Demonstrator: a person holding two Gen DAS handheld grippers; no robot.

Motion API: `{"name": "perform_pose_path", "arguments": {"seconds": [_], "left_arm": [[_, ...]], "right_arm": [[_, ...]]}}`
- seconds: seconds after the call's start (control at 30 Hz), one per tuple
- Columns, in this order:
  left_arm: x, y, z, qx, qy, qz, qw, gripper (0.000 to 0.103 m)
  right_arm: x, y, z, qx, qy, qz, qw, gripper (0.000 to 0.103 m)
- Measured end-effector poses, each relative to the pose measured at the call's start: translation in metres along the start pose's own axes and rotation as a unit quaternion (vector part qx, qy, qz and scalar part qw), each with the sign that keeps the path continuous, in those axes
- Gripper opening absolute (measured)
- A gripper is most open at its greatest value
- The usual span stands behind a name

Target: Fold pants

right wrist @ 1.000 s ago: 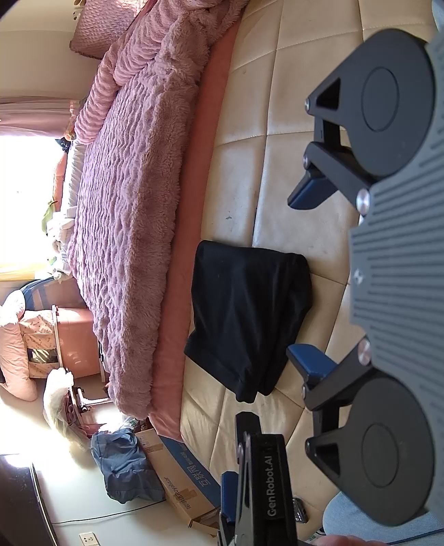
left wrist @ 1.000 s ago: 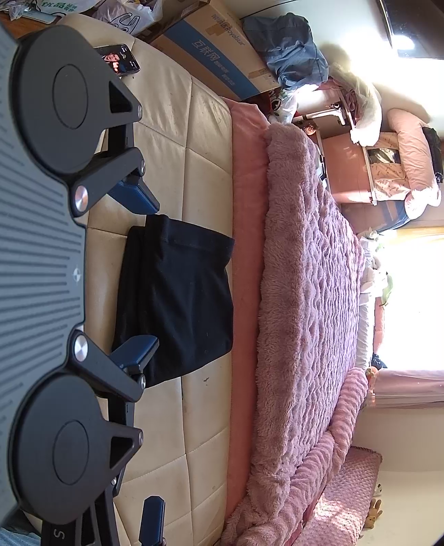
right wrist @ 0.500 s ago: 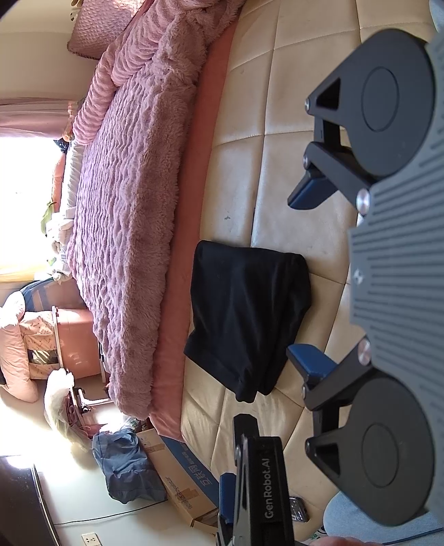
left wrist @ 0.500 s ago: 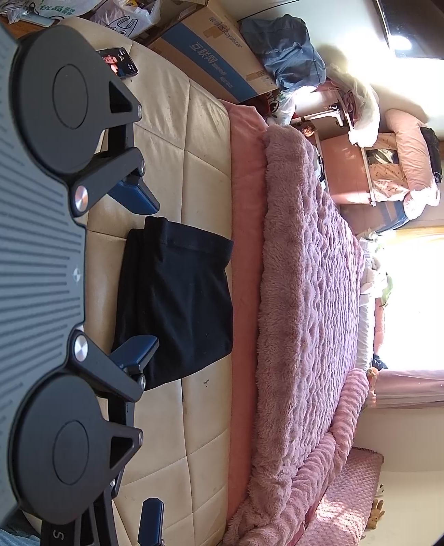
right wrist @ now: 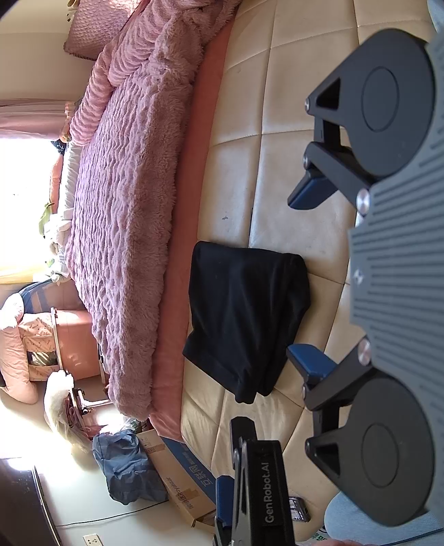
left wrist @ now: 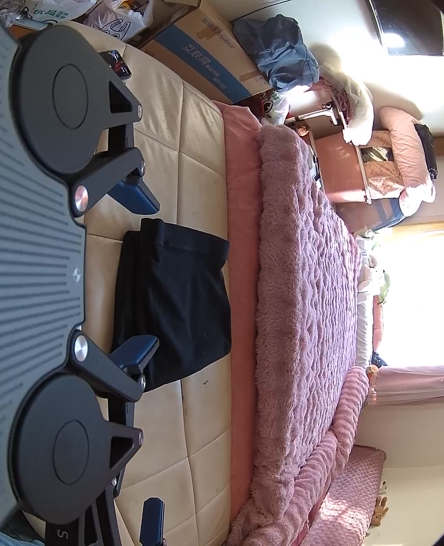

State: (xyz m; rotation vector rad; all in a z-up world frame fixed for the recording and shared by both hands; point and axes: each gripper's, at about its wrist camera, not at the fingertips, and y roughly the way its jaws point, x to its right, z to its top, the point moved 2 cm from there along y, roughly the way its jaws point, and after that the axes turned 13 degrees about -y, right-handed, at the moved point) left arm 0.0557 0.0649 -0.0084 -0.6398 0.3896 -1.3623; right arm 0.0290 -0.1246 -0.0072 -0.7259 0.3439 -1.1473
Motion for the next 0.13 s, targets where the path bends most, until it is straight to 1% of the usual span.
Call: {"name": "perform_pose_path", "arguments": {"seconds": [0.13], "left_arm": [[0.0004, 0.0001, -0.001, 0.0, 0.0, 0.001, 1.0, 0.094]], "right_arm": [[0.0006, 0.003, -0.0008, -0.003, 0.003, 0.0, 1.0, 0.082]]}}
